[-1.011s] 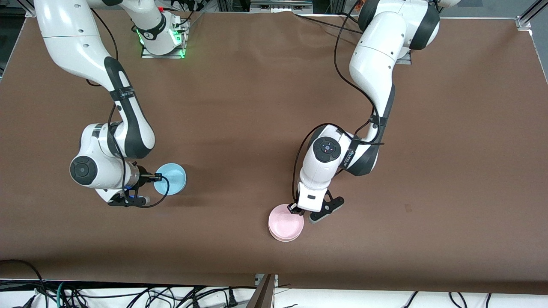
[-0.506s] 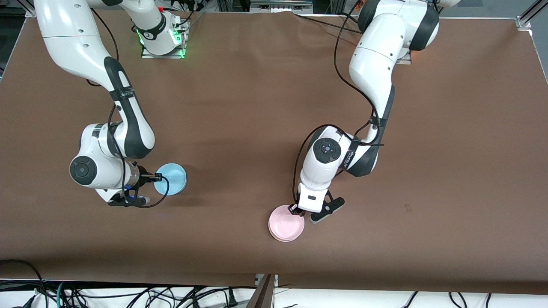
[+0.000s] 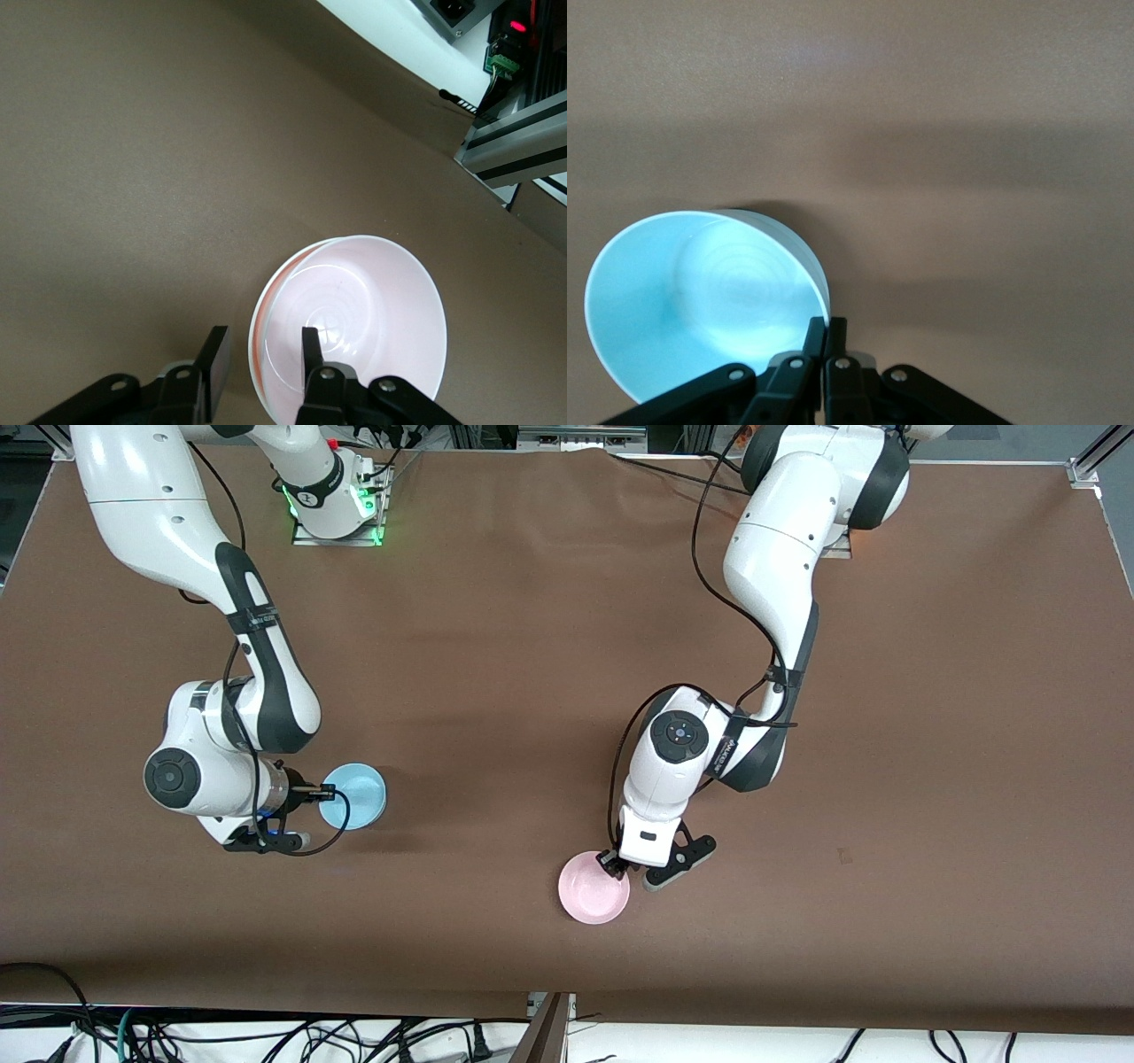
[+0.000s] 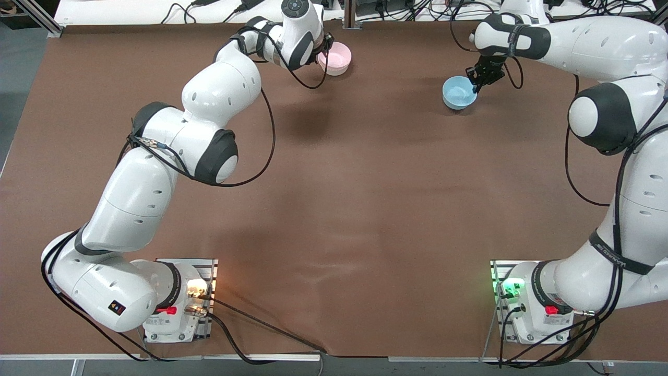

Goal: Stack pink and blue bowls on white bowl
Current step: 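Lower the pink bowl into the white bowl and open the left gripper, then lift the blue bowl with the right gripper while the left gripper withdraws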

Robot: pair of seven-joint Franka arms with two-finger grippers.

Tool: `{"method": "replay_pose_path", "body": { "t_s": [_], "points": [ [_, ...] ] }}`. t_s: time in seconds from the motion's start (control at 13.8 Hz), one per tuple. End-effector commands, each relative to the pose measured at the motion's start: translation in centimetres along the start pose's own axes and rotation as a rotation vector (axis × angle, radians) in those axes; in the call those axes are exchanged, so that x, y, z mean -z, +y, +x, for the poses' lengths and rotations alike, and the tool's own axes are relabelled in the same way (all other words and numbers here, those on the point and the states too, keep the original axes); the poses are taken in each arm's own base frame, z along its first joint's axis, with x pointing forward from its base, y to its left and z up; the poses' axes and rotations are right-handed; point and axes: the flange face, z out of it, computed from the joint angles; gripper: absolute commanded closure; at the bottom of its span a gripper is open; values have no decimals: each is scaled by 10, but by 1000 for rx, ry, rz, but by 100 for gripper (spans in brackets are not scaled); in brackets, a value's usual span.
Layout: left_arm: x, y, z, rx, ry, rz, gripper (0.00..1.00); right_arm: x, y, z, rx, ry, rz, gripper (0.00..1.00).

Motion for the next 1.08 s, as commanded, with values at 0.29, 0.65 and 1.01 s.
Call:
{"method": "replay_pose_path", "body": {
  "t_s": [0.29, 0.65, 1.01],
  "points": [
    [56, 5, 37, 27, 2, 47, 78, 1, -4, -1, -5, -2, 17, 100],
    [62, 5, 41, 27, 10, 38, 100, 14, -25, 0, -46, 5, 62, 100],
    [37, 10, 16, 62, 21, 11, 100, 52, -77, 6, -128, 11, 120, 100]
  ]
}}
